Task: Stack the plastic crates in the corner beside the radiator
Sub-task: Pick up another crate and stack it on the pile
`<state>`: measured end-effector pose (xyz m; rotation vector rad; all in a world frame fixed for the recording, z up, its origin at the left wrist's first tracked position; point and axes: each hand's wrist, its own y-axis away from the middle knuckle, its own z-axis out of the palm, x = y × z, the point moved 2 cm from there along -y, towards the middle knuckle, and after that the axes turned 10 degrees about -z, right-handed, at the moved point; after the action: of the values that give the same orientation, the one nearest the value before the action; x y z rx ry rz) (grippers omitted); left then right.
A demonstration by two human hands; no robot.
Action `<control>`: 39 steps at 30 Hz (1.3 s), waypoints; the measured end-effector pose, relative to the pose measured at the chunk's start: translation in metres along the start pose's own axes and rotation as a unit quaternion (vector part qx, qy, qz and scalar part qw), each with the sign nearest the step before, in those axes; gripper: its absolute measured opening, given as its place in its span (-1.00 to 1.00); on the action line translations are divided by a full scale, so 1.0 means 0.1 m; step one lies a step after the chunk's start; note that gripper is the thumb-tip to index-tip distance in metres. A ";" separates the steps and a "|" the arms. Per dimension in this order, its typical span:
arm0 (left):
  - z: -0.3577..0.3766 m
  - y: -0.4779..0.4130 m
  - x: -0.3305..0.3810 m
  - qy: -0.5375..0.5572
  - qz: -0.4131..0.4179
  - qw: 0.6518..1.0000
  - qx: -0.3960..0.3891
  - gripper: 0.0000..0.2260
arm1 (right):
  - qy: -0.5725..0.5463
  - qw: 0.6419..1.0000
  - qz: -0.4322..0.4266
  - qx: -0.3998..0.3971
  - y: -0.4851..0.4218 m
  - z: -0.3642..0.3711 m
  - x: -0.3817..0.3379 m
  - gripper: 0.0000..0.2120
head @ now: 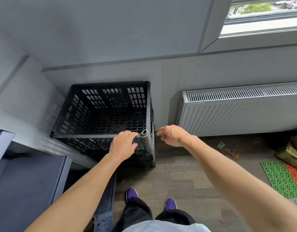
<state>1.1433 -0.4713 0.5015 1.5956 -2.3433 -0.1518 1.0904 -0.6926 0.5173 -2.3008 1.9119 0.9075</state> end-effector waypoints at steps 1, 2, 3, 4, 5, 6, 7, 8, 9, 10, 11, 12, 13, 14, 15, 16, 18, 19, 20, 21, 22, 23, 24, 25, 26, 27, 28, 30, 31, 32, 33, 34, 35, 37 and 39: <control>0.01 0.01 0.06 0.001 0.000 1.000 0.002 -0.59 | 0.000 1.000 -0.002 -0.004 0.02 0.02 0.02 -0.61; 0.02 0.01 0.11 0.002 0.000 1.000 0.005 -0.59 | 0.000 1.000 -0.004 -0.009 0.04 0.03 0.02 -0.61; 0.03 0.02 0.16 0.004 -0.002 1.000 0.008 -0.59 | 0.001 1.000 -0.006 -0.014 0.04 0.05 0.04 -0.61; 0.05 0.03 0.21 0.007 -0.007 1.000 0.011 -0.60 | 0.002 1.000 -0.006 -0.019 0.04 0.06 0.04 -0.61; 0.06 0.05 0.25 0.013 -0.014 1.000 0.013 -0.60 | 0.002 1.000 -0.008 -0.021 0.03 0.06 0.05 -0.61; 0.07 0.06 0.27 0.020 -0.020 0.999 0.015 -0.60 | 0.002 1.000 -0.008 -0.021 0.02 0.07 0.06 -0.61; 0.08 0.07 0.28 0.029 -0.023 0.999 0.017 -0.60 | 0.004 1.000 -0.008 -0.020 0.00 0.07 0.06 -0.61; 0.09 0.07 0.28 0.038 -0.026 0.999 0.019 -0.60 | 0.008 1.000 -0.008 -0.019 -0.03 0.07 0.06 -0.62; 0.08 0.08 0.26 0.046 -0.028 0.998 0.021 -0.60 | 0.010 1.000 -0.009 -0.017 -0.06 0.07 0.04 -0.63; 0.08 0.09 0.24 0.053 -0.031 0.998 0.024 -0.60 | 0.010 1.000 -0.010 -0.015 -0.09 0.07 0.03 -0.65; 0.07 0.09 0.22 0.056 -0.035 0.997 0.027 -0.59 | 0.010 1.000 -0.010 -0.013 -0.12 0.07 0.02 -0.70; 0.07 0.10 0.19 0.060 -0.040 0.997 0.028 -0.59 | 0.009 1.000 -0.008 -0.012 -0.15 0.06 0.00 -0.78; 0.06 0.10 0.14 0.065 -0.046 0.996 0.029 -0.59 | 0.011 1.000 -0.006 -0.012 -0.20 0.06 -0.02 -0.85; 0.06 0.10 0.11 0.069 -0.049 0.996 0.030 -0.59 | 0.009 1.000 0.002 -0.010 -0.24 0.06 -0.04 -0.86; 0.07 0.09 0.08 0.072 -0.049 0.996 0.030 -0.59 | 0.004 1.000 0.014 -0.006 -0.27 0.06 -0.05 -0.83; 0.07 0.09 0.03 0.075 -0.050 0.996 0.028 -0.59 | -0.003 1.000 0.026 -0.002 -0.32 0.07 -0.08 -0.79; 0.07 0.06 -0.04 0.079 -0.045 0.996 0.024 -0.59 | -0.023 0.998 0.052 0.013 -0.42 0.08 -0.13 -0.69; 0.06 0.04 -0.07 0.080 -0.040 0.996 0.022 -0.59 | -0.030 0.997 0.064 0.019 -0.47 0.08 -0.17 -0.65; 0.06 0.02 -0.10 0.081 -0.036 0.996 0.021 -0.59 | -0.035 0.996 0.073 0.024 -0.53 0.09 -0.22 -0.63; 0.04 -0.01 -0.13 0.082 -0.036 0.996 0.021 -0.59 | -0.040 0.995 0.082 0.026 -0.59 0.10 -0.26 -0.62; 0.03 -0.04 -0.15 0.079 -0.038 0.996 0.020 -0.60 | -0.041 0.994 0.097 0.026 -0.63 0.11 -0.29 -0.62; 0.01 -0.07 -0.20 0.077 -0.042 0.996 0.021 -0.60 | -0.035 0.993 0.114 0.025 -0.69 0.10 -0.33 -0.62; 0.00 -0.10 -0.25 0.073 -0.046 0.996 0.021 -0.60 | -0.027 0.991 0.132 0.027 -0.75 0.09 -0.36 -0.63; -0.01 -0.12 -0.31 0.068 -0.047 0.996 0.021 -0.60 | -0.021 0.988 0.151 0.030 -0.80 0.08 -0.38 -0.64; -0.02 -0.15 -0.38 0.065 -0.049 0.996 0.020 -0.61 | -0.017 0.985 0.167 0.032 -0.85 0.05 -0.41 -0.65; -0.03 -0.18 -0.45 0.062 -0.051 0.997 0.020 -0.61 | -0.016 0.982 0.183 0.033 -0.88 0.03 -0.44 -0.66; -0.06 -0.22 -0.54 0.058 -0.054 0.997 0.019 -0.62 | -0.014 0.980 0.193 0.034 -0.93 0.03 -0.46 -0.65; -0.11 -0.32 -0.71 0.049 -0.060 0.997 0.009 -0.61 | -0.007 0.976 0.213 0.038 -1.03 0.02 -0.47 -0.59; -0.12 -0.37 -0.79 0.048 -0.060 0.997 -0.002 -0.60 | -0.004 0.973 0.226 0.039 -1.07 0.02 -0.48 -0.53; -0.13 -0.40 -0.84 0.052 -0.056 0.997 -0.019 -0.60 | 0.001 0.971 0.236 0.034 -1.10 0.03 -0.48 -0.47; -0.13 -0.45 -0.87 0.057 -0.047 0.997 -0.037 -0.60 | -0.005 0.968 0.249 0.035 -1.14 0.06 -0.48 -0.40; -0.11 -0.49 -0.88 0.062 -0.034 0.996 -0.054 -0.61 | -0.011 0.966 0.257 0.031 -1.18 0.10 -0.48 -0.33; -0.09 -0.51 -0.85 0.065 -0.020 0.995 -0.069 -0.62 | -0.033 0.963 0.265 0.039 -1.21 0.13 -0.48 -0.29; -0.02 -0.54 -0.76 0.071 -0.003 0.994 -0.087 -0.65 | -0.081 0.957 0.270 0.069 -1.25 0.16 -0.50 -0.27; 0.06 -0.54 -0.65 0.072 0.002 0.993 -0.092 -0.65 | -0.113 0.954 0.267 0.077 -1.28 0.14 -0.50 -0.31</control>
<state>1.2119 -0.4324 0.4700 1.4643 -2.1554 -0.2364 1.1965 -0.6110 0.4836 -1.5341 2.4320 0.9552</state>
